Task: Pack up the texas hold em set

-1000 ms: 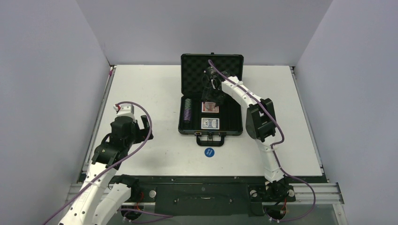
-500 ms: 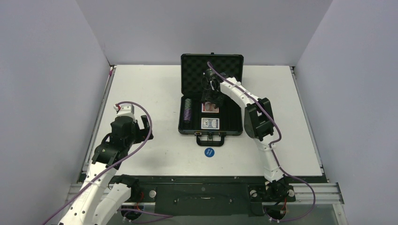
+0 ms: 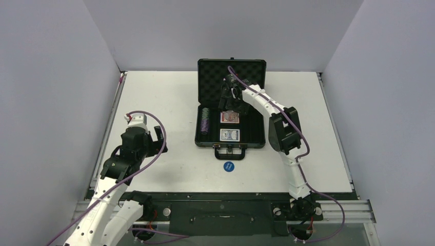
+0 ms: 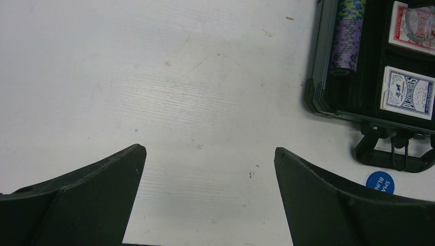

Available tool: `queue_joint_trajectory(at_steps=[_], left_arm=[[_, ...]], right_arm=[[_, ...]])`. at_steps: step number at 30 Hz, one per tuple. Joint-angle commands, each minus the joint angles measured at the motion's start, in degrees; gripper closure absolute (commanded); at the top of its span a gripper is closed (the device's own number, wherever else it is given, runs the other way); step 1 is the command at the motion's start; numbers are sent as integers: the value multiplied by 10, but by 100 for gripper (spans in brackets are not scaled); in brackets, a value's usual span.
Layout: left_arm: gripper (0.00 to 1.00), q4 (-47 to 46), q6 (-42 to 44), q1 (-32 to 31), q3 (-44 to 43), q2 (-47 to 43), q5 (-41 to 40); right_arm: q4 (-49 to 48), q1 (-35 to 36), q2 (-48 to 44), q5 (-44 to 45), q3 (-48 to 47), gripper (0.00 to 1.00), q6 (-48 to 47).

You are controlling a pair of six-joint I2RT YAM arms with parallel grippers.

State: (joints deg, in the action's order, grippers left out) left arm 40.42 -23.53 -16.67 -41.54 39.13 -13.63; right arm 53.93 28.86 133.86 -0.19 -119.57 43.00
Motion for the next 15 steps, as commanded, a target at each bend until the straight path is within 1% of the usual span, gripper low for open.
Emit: queue_joint_trajectory(at_steps=[1, 8, 12, 15], left_arm=[[4, -24, 0, 4, -3, -4, 4], [4, -25, 0, 4, -1, -4, 6], [4, -25, -1, 4, -1, -4, 3], [4, -24, -2, 5, -1, -11, 1]], right_arm=[[-32, 0, -81, 18, 28, 15, -9], [-49, 21, -184, 18, 72, 14, -42], [-71, 37, -266, 16, 134, 13, -55], [-83, 48, -340, 25, 199, 13, -64]])
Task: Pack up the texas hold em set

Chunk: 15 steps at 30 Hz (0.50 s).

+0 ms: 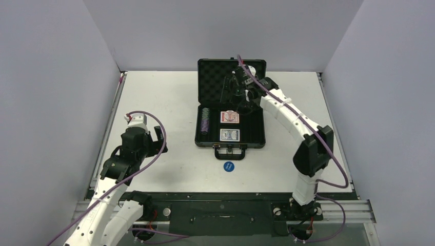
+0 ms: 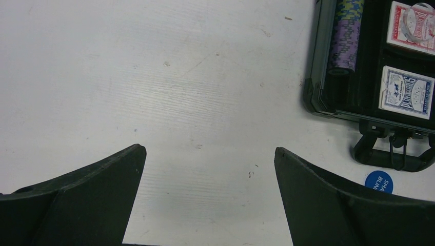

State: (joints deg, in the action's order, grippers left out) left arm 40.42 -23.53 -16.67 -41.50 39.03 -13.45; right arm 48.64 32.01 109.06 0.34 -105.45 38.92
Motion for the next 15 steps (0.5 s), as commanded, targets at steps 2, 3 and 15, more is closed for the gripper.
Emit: queue_joint_trajectory(at_steps=[2, 3, 15], left_arm=[[4, -25, -2, 4, -1, -11, 0], [4, -26, -1, 4, -1, -11, 0], [4, -20, -4, 4, -5, -6, -8]], right_arm=[[-34, 25, -135, 34, 90, 13, -29], [-32, 30, -148, 39, 110, 13, -31], [-25, 44, -424, 83, 297, 12, 4]])
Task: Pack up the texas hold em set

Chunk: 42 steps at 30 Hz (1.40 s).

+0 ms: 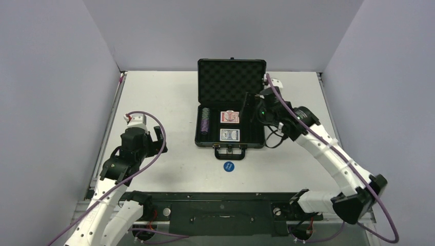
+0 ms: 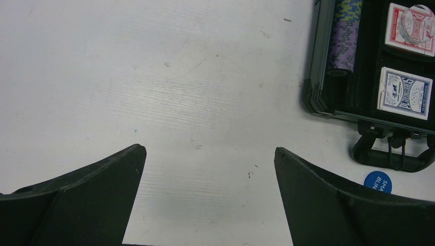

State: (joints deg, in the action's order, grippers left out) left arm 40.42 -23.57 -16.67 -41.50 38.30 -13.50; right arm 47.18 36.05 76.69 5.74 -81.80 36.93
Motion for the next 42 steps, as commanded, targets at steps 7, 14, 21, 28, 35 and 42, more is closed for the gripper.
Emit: queue_joint_trajectory(at_steps=[7, 14, 21, 28, 35, 42], left_arm=[[4, -21, -3, 4, -6, 11, -3], [4, -23, -4, -4, -1, -5, -7], [4, -20, -8, -26, -1, -12, -13], [4, -21, -10, -39, 2, -23, -16], [4, -23, -10, -72, 3, -28, -19], [4, -15, -14, -90, 3, -45, -30]], right_arm=[[42, 4, -199, 63, 115, 12, 52], [38, 1, -295, 67, 190, 12, 110], [-37, 1, -383, 1, 299, 12, 241], [-46, 4, -424, -49, 355, 12, 311], [143, 22, -362, -9, 291, 12, 309], [176, 154, -250, 63, 208, 13, 350]])
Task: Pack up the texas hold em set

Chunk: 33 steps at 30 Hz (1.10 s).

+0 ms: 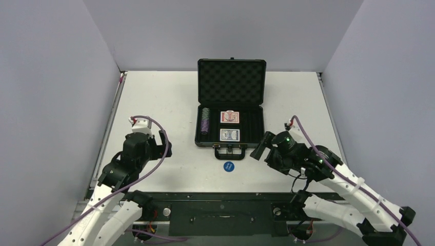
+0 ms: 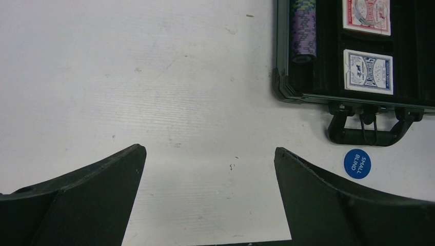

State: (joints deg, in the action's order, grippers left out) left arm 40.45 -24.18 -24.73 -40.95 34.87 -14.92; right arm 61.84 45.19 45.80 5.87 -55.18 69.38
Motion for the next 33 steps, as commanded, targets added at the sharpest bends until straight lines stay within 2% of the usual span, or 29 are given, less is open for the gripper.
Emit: queue_joint_trajectory(at_steps=[1, 14, 20, 28, 33], left_arm=[[4, -14, -9, -12, -3, -12, -17], [4, 13, -37, -57, -11, 7, -69], [4, 27, -47, -55, -22, 32, -90], [4, 24, -45, -54, -19, 11, -90], [4, 18, -36, -45, -21, 22, -81]], right_arm=[[33, 73, 76, 69, -82, 13, 23], [25, 130, 376, 113, -267, 13, -99], [-42, 133, 431, 83, -257, 13, -184], [-71, 132, 489, 56, -228, 13, -314], [-104, 130, 509, 31, -205, 13, -358]])
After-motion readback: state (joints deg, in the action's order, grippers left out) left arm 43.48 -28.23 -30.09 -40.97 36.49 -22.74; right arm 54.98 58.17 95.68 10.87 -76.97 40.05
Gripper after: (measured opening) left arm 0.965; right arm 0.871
